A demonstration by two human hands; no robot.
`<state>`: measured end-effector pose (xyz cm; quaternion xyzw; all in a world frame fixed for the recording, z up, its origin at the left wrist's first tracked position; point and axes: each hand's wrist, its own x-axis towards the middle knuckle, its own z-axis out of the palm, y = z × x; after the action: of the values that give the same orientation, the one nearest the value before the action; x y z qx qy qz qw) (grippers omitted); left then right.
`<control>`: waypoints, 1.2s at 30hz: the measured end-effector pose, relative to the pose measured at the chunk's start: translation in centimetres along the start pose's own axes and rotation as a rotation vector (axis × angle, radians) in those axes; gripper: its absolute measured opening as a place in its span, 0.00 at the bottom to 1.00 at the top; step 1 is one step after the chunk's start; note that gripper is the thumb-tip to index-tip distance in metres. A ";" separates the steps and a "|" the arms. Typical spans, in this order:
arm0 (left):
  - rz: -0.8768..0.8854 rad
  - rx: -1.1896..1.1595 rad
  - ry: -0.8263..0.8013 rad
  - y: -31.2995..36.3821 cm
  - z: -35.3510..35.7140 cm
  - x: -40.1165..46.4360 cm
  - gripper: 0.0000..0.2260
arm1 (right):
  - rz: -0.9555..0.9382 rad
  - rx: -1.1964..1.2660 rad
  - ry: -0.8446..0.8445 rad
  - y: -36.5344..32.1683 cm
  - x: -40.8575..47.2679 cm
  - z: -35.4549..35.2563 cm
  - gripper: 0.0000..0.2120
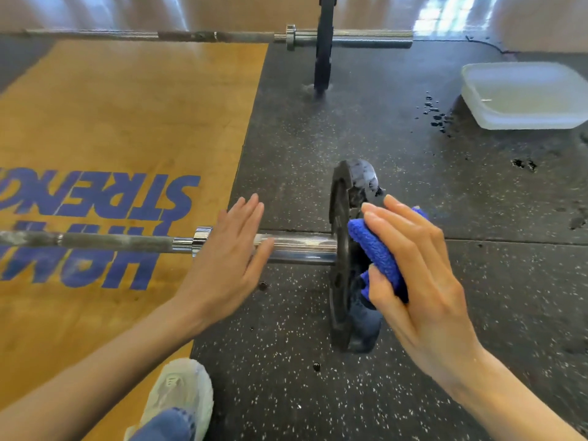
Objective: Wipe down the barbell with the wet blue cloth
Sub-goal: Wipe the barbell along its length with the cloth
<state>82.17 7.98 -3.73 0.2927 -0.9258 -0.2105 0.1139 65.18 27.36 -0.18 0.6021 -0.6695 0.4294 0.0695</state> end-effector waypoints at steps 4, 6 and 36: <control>-0.013 0.064 -0.005 -2.5 -1.0 -1.0 0.35 | -0.005 -0.023 -0.040 -0.6 0.6 1.0 0.20; 0.018 0.084 -0.002 -3.4 -0.7 -1.1 0.34 | -0.015 -0.063 -0.056 -0.9 0.8 1.6 0.20; 0.501 0.082 -0.157 -14.5 0.0 2.7 0.31 | 0.289 -0.665 -0.214 -1.9 -1.6 14.3 0.20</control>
<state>87.18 -4.27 -10.13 0.0414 -0.9831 -0.1599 0.0785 73.29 19.30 -9.11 0.4875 -0.8538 0.1289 0.1294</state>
